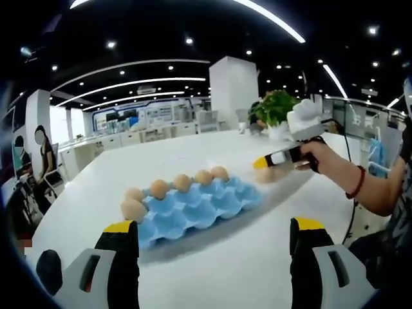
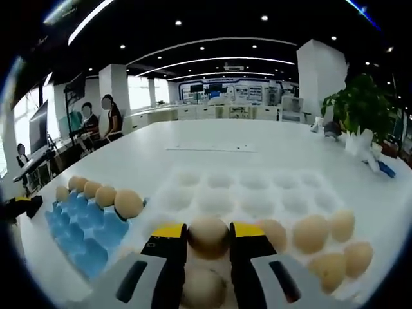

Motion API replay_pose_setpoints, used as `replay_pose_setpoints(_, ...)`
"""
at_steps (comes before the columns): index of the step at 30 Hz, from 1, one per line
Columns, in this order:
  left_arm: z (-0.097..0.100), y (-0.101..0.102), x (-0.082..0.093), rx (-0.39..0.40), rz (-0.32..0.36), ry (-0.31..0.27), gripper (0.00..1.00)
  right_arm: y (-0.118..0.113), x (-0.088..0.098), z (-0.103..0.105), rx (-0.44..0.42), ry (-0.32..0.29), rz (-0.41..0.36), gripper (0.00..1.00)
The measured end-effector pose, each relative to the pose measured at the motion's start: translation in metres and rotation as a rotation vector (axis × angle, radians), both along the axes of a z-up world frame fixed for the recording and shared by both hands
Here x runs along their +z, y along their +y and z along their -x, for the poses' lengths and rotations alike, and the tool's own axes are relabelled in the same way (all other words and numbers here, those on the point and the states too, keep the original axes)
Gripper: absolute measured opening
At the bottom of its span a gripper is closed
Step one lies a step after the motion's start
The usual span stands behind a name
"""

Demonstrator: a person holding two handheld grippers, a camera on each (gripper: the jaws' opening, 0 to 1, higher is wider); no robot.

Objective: Place the egg into an empty slot of the egg tray after lifting it from the table, then release the egg inside the slot.

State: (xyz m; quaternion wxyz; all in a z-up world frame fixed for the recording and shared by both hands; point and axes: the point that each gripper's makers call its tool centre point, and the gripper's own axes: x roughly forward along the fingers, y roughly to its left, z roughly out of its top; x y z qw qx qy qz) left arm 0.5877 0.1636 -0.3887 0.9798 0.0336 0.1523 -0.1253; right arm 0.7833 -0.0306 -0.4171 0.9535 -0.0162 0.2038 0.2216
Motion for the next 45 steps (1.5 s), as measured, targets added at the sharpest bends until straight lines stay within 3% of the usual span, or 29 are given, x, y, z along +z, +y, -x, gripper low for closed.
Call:
replay_pose_setpoints(16,0.001,-0.001,0.002,0.007,-0.006,0.0,0.99,-0.002,0.024,0.003,0.014,-0.104,-0.084,0.27)
replay_pose_setpoints(20,0.001,-0.001,0.002,0.008,-0.006,-0.001,0.99,0.004,0.031,0.005,0.055,-0.11,-0.138,0.27)
replay_pose_setpoints(27,0.001,-0.003,0.002,0.004,-0.009,0.0,0.99,0.013,0.037,0.008,0.096,-0.129,-0.162,0.27)
replay_pose_setpoints(38,0.003,-0.001,0.002,0.011,-0.007,0.0,0.99,0.022,0.039,0.012,0.115,-0.123,-0.178,0.27)
replay_pose_setpoints(45,0.003,-0.001,0.002,0.011,-0.008,0.0,0.99,0.039,0.043,0.022,0.182,-0.141,-0.179,0.27)
